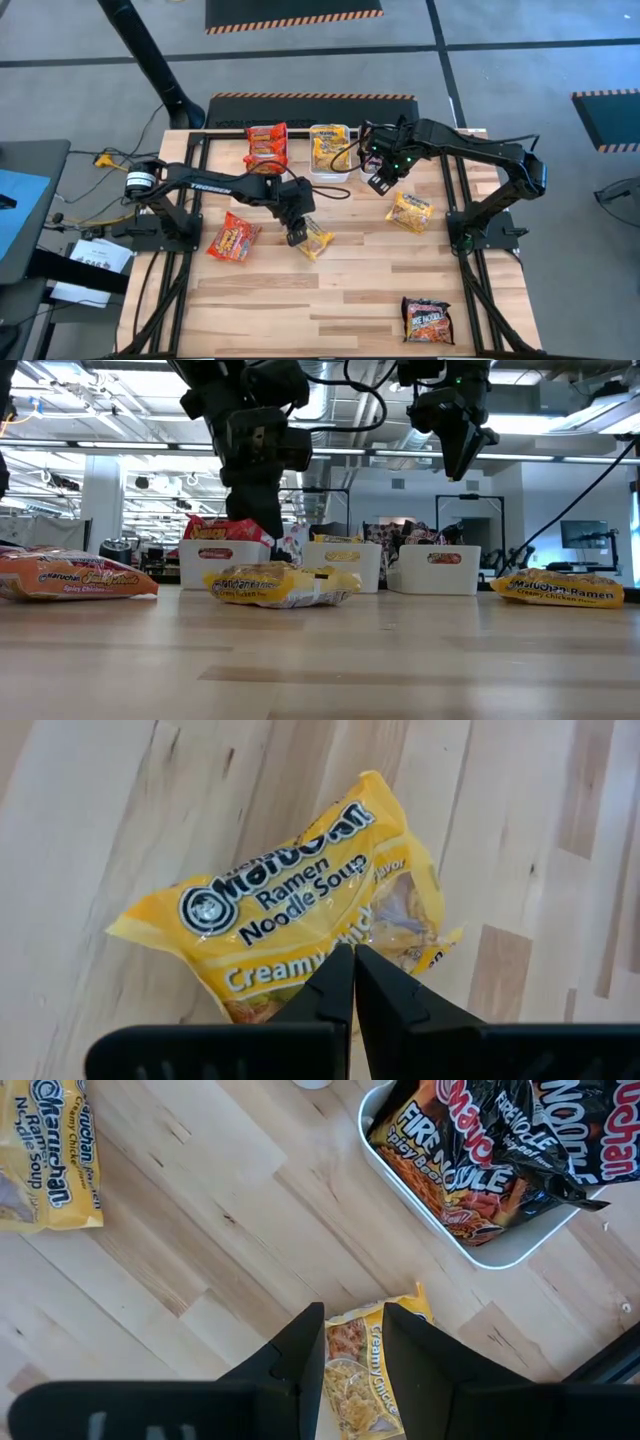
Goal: Sort Maruchan noodles
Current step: Put the yellow noodle pack into the middle white bin
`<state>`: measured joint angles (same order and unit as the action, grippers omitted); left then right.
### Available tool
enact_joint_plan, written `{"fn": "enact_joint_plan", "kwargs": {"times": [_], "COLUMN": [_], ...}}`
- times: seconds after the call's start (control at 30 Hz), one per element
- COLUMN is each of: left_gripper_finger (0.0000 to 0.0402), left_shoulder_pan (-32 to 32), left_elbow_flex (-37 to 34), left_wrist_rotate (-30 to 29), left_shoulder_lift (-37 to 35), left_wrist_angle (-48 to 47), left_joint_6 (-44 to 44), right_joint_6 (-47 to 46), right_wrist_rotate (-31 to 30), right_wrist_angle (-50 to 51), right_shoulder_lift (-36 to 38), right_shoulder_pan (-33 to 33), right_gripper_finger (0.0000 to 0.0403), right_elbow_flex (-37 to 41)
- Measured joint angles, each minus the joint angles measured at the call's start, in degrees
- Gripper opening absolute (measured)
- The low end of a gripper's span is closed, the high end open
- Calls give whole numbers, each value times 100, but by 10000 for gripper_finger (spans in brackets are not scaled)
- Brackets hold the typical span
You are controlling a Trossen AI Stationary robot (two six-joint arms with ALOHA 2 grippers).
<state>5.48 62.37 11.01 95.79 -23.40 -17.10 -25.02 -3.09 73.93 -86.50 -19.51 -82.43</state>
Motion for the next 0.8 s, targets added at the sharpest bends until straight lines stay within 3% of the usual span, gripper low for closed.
{"fn": "enact_joint_plan", "kwargs": {"times": [0.27, 0.5, 0.67, 0.8], "left_gripper_finger": [22, 95, 154, 179], "left_shoulder_pan": [117, 553, 682, 613], "left_elbow_flex": [7, 9, 11, 17], "left_wrist_rotate": [75, 710, 763, 649], "left_shoulder_lift": [0, -4, -7, -9], "left_wrist_angle": [59, 381, 736, 895], "left_joint_6": [195, 294, 399, 1474], "right_joint_6": [-2, 0, 0, 0], "right_wrist_rotate": [24, 28, 26, 27], "right_wrist_angle": [-1, -2, -2, -2], "right_shoulder_lift": [0, 0, 0, 0], "right_shoulder_pan": [0, 72, 204, 282], "right_gripper_finger": [127, 135, 150, 159], "right_elbow_flex": [0, 0, 0, 0]}}
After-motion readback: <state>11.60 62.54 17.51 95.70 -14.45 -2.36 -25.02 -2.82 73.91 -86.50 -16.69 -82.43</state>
